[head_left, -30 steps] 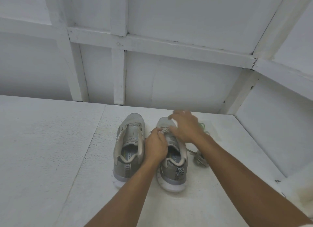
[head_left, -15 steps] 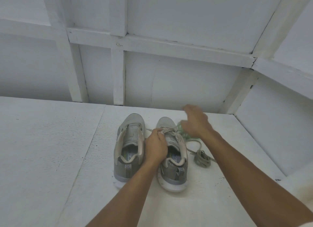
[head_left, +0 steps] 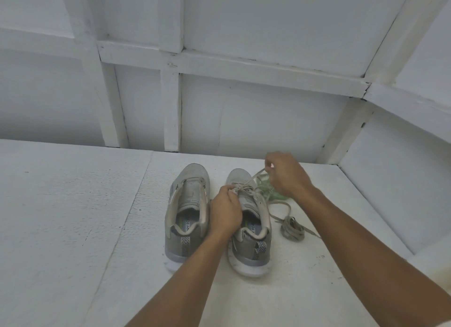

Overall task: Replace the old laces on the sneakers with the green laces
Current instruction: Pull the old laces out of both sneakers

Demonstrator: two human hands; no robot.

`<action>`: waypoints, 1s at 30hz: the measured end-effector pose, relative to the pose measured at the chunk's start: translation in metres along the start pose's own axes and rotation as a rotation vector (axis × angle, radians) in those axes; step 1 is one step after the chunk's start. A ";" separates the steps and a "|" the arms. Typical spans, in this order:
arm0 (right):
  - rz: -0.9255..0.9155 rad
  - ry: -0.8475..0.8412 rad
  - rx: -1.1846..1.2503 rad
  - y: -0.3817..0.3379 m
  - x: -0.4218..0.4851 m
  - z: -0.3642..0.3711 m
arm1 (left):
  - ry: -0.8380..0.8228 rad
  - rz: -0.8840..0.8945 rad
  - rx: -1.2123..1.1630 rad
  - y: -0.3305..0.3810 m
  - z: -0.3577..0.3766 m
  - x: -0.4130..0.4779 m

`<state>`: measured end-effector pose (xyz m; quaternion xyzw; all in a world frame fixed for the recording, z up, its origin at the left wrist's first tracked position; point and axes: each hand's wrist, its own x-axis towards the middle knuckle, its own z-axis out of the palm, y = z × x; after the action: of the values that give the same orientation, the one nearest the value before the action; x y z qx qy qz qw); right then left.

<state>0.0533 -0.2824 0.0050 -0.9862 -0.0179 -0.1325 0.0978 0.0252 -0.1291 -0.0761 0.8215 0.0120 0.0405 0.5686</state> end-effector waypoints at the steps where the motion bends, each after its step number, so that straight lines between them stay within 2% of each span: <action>1: 0.022 0.012 0.016 0.005 0.002 -0.003 | 0.002 0.000 -0.001 0.000 0.000 0.000; 12: 0.168 0.155 0.059 0.021 0.004 -0.012 | -0.003 -0.008 -0.025 -0.002 0.001 0.001; 17: 0.293 -0.171 -0.062 0.018 -0.014 0.003 | -0.063 0.001 0.050 0.005 -0.003 0.005; 19: 0.305 -0.142 0.030 0.014 -0.022 0.004 | -0.102 -0.019 0.065 0.014 -0.007 0.012; 21: 0.310 -0.134 0.259 0.008 -0.027 0.004 | -0.142 -0.032 0.072 0.025 -0.010 0.020; 24: 0.327 -0.282 0.560 -0.007 -0.033 0.005 | -0.185 0.025 0.171 0.041 -0.011 0.029; 28: 0.256 -0.328 0.446 -0.012 -0.038 0.014 | -0.320 0.060 0.335 0.054 -0.009 0.041; 30: 0.288 -0.301 0.506 -0.010 -0.041 0.018 | -0.406 0.083 0.471 0.054 -0.007 0.046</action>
<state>0.0175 -0.2694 -0.0208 -0.9315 0.0753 0.0385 0.3538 0.0690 -0.1387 -0.0207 0.9218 -0.1263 -0.1051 0.3511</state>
